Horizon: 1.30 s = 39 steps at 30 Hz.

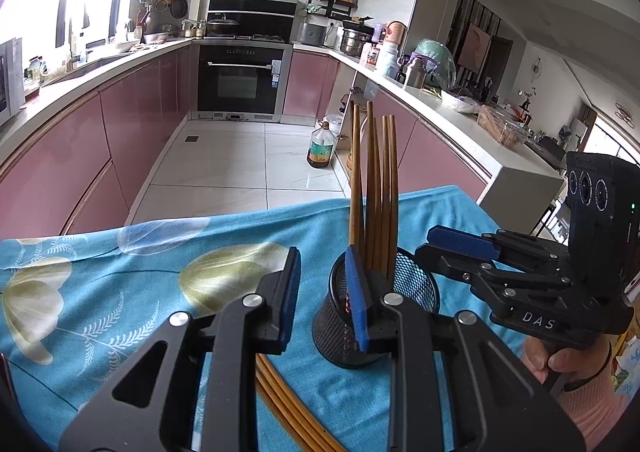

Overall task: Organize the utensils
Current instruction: 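Withdraw both grippers from the holder back over the remaining chopsticks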

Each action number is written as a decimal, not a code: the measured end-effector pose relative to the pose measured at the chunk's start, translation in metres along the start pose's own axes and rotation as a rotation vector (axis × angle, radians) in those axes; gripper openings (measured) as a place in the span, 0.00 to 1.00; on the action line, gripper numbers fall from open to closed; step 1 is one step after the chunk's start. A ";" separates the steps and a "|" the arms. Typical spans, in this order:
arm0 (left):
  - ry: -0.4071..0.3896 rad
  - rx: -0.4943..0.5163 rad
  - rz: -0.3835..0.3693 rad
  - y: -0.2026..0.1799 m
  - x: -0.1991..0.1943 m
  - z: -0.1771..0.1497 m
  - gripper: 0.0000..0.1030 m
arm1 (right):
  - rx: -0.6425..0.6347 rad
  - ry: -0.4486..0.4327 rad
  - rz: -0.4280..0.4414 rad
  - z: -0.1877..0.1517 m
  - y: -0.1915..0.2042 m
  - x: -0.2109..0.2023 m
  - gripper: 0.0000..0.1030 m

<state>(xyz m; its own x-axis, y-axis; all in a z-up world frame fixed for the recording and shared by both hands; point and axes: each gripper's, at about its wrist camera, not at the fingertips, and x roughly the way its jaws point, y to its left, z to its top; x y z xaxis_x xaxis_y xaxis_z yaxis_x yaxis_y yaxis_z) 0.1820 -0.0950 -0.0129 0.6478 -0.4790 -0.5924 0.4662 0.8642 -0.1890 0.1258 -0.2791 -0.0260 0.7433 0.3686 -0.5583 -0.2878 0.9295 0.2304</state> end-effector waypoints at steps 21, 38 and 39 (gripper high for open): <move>0.028 -0.024 0.124 0.041 -0.046 -0.074 0.52 | -0.142 0.036 0.149 -0.044 0.059 -0.026 0.40; 0.153 -0.075 0.164 0.050 -0.025 -0.123 0.54 | -0.103 0.251 0.141 -0.095 0.072 0.033 0.40; 0.156 -0.076 0.164 0.049 -0.024 -0.124 0.54 | -0.105 0.259 0.138 -0.097 0.073 0.036 0.40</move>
<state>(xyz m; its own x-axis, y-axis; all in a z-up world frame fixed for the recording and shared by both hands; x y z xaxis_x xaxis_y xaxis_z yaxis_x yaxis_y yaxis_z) 0.1150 -0.0217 -0.1049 0.6077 -0.3065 -0.7326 0.3117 0.9405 -0.1350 0.0726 -0.1969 -0.1066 0.5185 0.4690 -0.7150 -0.4459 0.8618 0.2419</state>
